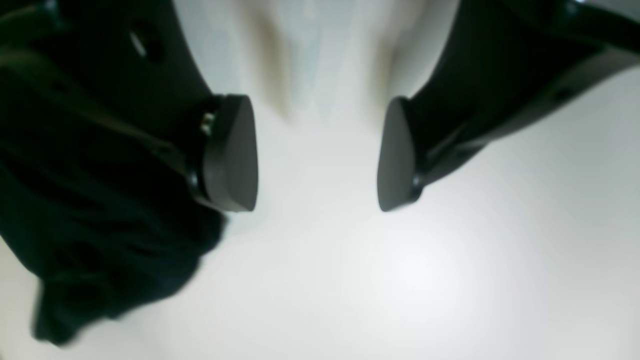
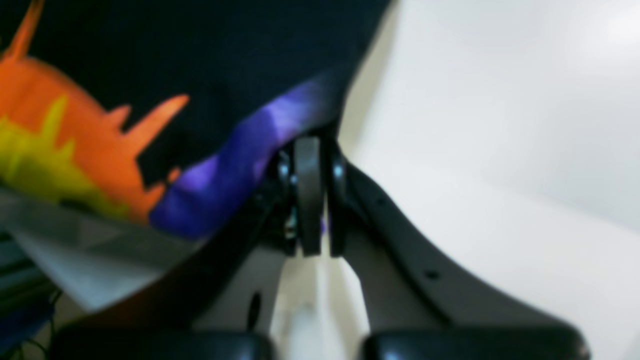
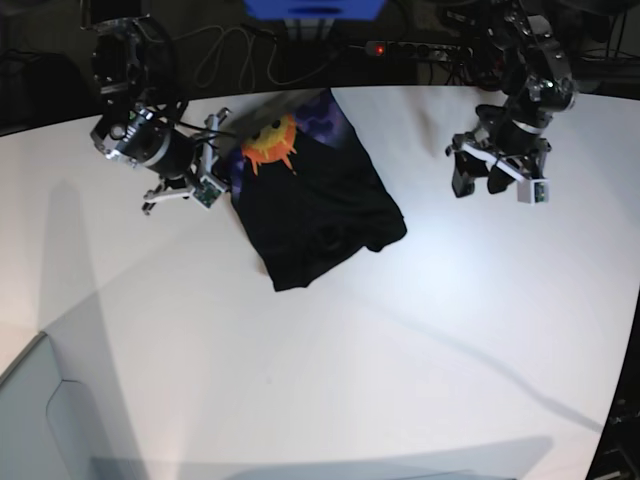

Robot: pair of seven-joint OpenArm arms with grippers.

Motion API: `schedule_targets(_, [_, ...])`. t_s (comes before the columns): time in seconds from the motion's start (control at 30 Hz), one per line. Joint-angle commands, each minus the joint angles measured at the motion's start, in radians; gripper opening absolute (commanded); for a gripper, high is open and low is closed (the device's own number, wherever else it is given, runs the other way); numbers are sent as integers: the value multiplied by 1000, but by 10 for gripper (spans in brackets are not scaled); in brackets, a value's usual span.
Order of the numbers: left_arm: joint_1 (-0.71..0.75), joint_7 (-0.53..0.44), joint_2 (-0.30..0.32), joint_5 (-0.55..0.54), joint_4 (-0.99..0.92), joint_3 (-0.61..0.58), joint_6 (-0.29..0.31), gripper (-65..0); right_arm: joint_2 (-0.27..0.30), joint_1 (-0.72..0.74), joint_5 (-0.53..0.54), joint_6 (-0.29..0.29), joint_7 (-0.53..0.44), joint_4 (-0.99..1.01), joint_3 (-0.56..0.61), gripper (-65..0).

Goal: Fold the T-shirt properly
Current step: 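Press and smooth the bundle's side with the left gripper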

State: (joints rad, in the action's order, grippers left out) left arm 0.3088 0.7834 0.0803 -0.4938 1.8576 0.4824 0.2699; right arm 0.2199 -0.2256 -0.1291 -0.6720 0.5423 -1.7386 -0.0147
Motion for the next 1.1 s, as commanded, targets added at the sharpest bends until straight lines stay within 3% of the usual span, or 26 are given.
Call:
schedule_targets(0.0, [-23, -26, 5, -19, 7, 2, 4, -287, 6, -4, 15, -26, -20, -31, -6, -649])
schedule_targets(0.2, [-106, -31, -3, -18, -111, -34, -1, -288, 6, -36, 13, -26, -17, -119, -92, -649])
schedule_targets(0.33, [-159, -37, -4, 63, -172, -130, -90, -288, 6, -61, 13, -26, -15, -162, -179, -649])
schedule_targets(0.43, [-181, -41, -6, 91, -183, -233, -117, -288, 6, -82, 13, -26, -15, -188, -227, -649])
schedule_targets(0.6, [-207, -107, -70, 149, -227, -350, -159, -288, 6, -122, 15, -26, -15, -226, -278, -649])
schedule_targets(0.83, [-283, -192, -142, 192, -388, -431, -166, -288, 6, -176, 16, -26, -15, -274, -324, -649])
schedule_targets(1.07, [-279, -192, -142, 185, -272, -425, -166, -288, 6, -202, 19, -26, -17, -281, -348, -649])
